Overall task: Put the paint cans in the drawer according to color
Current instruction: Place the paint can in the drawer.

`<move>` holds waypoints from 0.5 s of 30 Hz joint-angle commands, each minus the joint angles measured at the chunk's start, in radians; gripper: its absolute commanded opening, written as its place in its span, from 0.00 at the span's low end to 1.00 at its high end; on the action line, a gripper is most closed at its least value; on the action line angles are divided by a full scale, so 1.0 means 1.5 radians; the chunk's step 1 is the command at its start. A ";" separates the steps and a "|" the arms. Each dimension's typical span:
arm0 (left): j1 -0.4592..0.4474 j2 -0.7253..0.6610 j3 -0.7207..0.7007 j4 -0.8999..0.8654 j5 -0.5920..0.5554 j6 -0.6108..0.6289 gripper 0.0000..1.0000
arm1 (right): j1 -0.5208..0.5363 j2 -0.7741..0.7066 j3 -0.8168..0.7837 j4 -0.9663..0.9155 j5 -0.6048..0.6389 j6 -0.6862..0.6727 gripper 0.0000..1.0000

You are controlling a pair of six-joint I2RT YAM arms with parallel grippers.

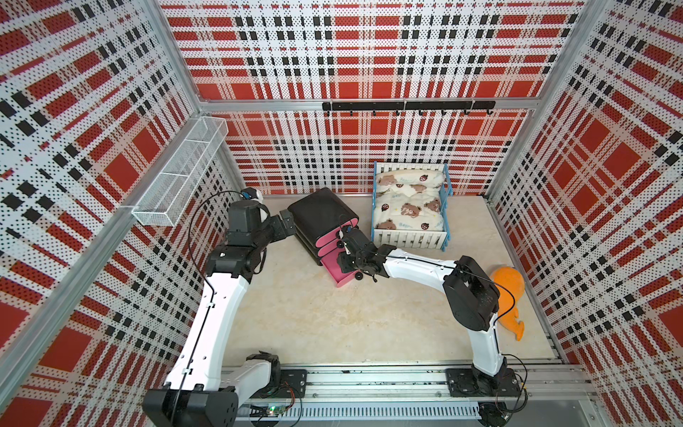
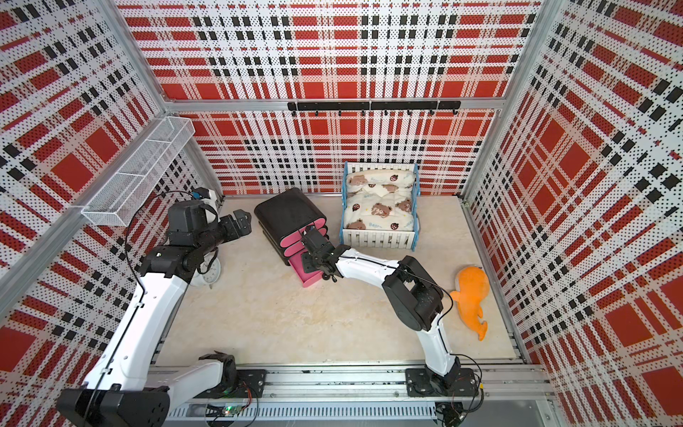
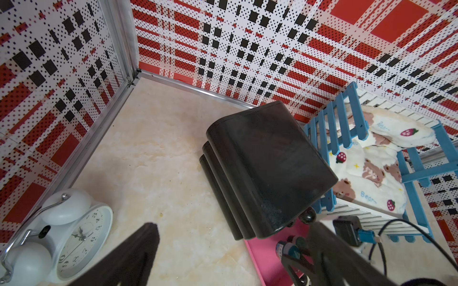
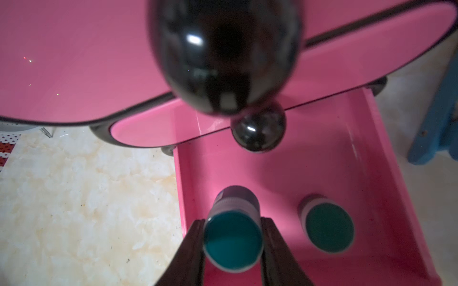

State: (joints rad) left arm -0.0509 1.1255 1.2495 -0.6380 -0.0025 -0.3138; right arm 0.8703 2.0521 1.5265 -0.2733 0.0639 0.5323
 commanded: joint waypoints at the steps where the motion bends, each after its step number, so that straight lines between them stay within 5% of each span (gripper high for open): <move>1: 0.004 -0.006 0.023 0.010 0.019 -0.012 0.99 | 0.006 0.019 0.011 0.018 -0.006 -0.001 0.12; 10: 0.004 -0.008 0.016 0.031 0.026 -0.015 0.99 | 0.006 0.040 0.019 0.009 -0.003 -0.002 0.18; 15: 0.005 -0.001 0.004 0.057 0.022 -0.014 0.99 | 0.006 0.022 0.015 -0.002 0.004 -0.003 0.50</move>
State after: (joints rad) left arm -0.0509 1.1255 1.2587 -0.6022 0.0227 -0.3328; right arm 0.8703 2.0827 1.5398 -0.2581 0.0647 0.5293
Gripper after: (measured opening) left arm 0.991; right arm 0.432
